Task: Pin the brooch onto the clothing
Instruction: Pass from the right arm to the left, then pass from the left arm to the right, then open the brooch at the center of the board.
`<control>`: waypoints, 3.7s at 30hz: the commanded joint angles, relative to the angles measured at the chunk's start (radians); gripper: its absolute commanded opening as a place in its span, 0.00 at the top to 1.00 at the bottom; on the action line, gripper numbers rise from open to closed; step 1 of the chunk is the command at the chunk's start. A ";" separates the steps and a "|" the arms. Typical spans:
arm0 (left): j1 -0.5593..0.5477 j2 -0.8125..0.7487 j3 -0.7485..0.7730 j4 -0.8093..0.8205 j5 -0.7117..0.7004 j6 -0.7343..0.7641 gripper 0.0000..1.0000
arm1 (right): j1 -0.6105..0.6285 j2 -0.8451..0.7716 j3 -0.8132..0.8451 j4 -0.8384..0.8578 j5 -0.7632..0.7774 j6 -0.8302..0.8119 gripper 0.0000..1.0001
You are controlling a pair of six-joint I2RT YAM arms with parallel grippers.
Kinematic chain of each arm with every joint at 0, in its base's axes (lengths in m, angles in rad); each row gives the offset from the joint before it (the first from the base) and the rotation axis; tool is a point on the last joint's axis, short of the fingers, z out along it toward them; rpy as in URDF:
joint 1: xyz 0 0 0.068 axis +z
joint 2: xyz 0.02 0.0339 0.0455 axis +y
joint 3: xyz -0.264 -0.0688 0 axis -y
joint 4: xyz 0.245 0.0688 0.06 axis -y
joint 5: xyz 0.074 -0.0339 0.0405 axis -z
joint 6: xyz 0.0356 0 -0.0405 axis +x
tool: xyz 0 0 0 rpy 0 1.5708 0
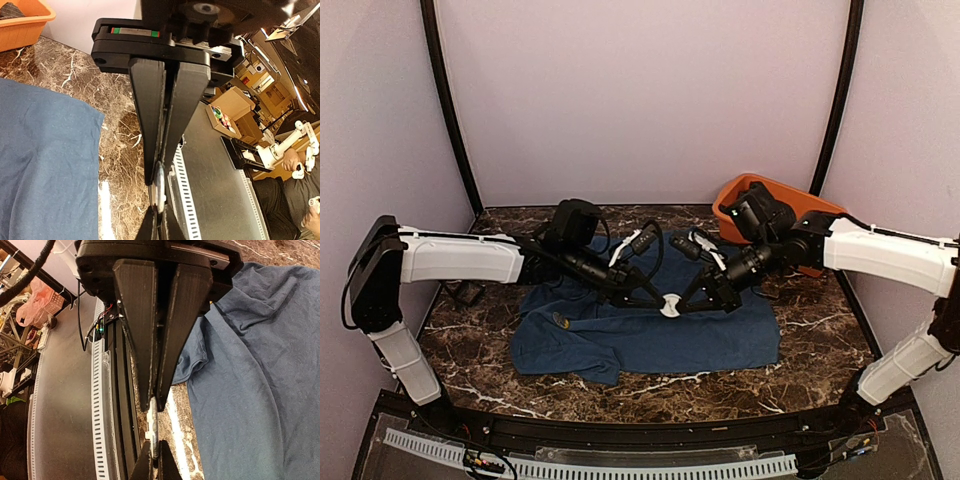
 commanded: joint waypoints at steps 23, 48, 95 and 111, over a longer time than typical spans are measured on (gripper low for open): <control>0.009 -0.067 -0.118 0.371 -0.065 -0.206 0.99 | -0.098 -0.093 -0.213 0.459 -0.082 0.269 0.63; 0.021 -0.062 -0.055 0.210 -0.032 -0.125 0.50 | -0.096 -0.057 -0.187 0.376 -0.128 0.213 1.00; -0.069 -0.005 0.162 -0.290 -0.175 0.310 0.71 | -0.097 0.023 -0.110 0.324 -0.300 0.232 1.00; -0.069 0.001 0.151 -0.235 -0.166 0.279 0.91 | -0.095 0.024 -0.120 0.330 -0.316 0.234 1.00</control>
